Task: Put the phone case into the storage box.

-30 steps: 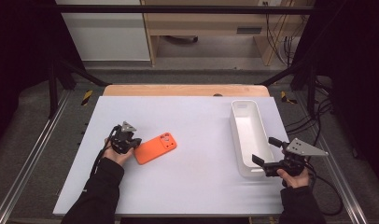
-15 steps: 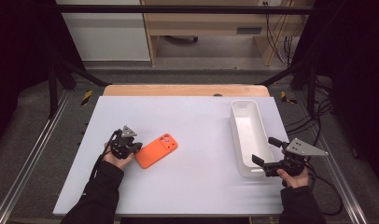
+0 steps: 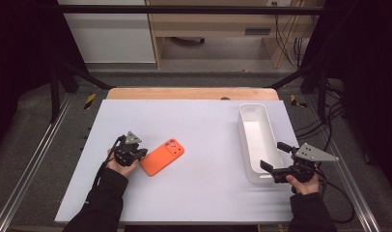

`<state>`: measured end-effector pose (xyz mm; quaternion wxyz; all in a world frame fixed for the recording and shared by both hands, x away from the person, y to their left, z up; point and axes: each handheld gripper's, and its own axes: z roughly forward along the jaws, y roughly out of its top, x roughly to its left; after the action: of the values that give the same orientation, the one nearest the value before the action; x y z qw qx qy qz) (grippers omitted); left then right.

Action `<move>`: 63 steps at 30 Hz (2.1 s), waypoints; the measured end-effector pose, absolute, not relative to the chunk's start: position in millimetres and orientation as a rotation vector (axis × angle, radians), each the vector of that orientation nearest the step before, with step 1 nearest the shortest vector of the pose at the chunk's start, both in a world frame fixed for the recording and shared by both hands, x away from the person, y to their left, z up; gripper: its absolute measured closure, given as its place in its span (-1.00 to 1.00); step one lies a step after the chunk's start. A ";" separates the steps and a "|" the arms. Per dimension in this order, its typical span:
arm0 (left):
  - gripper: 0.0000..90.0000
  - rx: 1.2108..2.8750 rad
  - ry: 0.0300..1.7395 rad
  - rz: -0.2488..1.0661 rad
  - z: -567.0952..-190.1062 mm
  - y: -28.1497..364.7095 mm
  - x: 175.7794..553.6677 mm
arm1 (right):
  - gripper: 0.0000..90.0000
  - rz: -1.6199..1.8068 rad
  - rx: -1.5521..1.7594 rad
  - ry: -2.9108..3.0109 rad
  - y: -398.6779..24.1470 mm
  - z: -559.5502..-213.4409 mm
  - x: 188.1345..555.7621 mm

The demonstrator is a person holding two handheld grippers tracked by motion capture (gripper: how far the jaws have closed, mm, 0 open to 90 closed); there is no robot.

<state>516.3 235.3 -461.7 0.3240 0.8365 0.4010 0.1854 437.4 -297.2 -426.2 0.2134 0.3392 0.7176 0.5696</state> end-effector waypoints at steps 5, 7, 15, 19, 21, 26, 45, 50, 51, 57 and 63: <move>0.83 2.138 1.035 0.516 -453.2 239.3 514.0 | -0.99 1.582 0.943 1.989 -297.7 -425.9 437.2; 0.72 2.130 1.023 0.520 -449.7 239.6 513.3 | -0.99 1.580 0.945 1.991 -297.5 -426.0 437.3; 0.33 2.053 0.953 0.544 -430.4 241.6 507.2 | -0.99 1.578 0.943 1.993 -297.4 -426.0 437.2; 0.16 2.026 0.926 0.555 -420.0 243.0 503.5 | -0.99 1.578 0.935 1.994 -297.4 -426.0 437.3; 0.05 2.005 0.914 0.549 -415.5 244.0 502.2 | -0.99 1.576 0.936 1.995 -297.5 -426.0 437.3; -0.22 1.973 0.891 0.536 -406.2 246.0 499.5 | -0.99 1.576 0.937 1.995 -297.5 -425.8 437.0; -0.94 1.987 0.813 0.474 -387.6 229.1 494.4 | -0.99 1.578 0.939 1.993 -297.6 -425.5 436.7; -0.97 2.012 0.794 0.457 -386.1 224.3 496.3 | -0.99 1.578 0.936 1.993 -297.8 -425.7 436.8; -0.98 2.019 0.795 0.460 -385.4 223.7 496.5 | -0.99 1.577 0.937 1.993 -297.9 -425.8 436.8; -0.98 2.032 0.780 0.460 -384.2 219.5 498.4 | -0.99 1.579 0.935 1.993 -298.0 -425.8 437.0; -0.99 2.058 0.775 0.448 -387.2 212.0 504.3 | -0.99 1.580 0.936 1.993 -298.1 -425.6 436.9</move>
<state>504.3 212.0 -387.2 0.4336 0.8263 0.3113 0.1797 436.9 -298.1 -425.6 0.2142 0.3375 0.7182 0.5696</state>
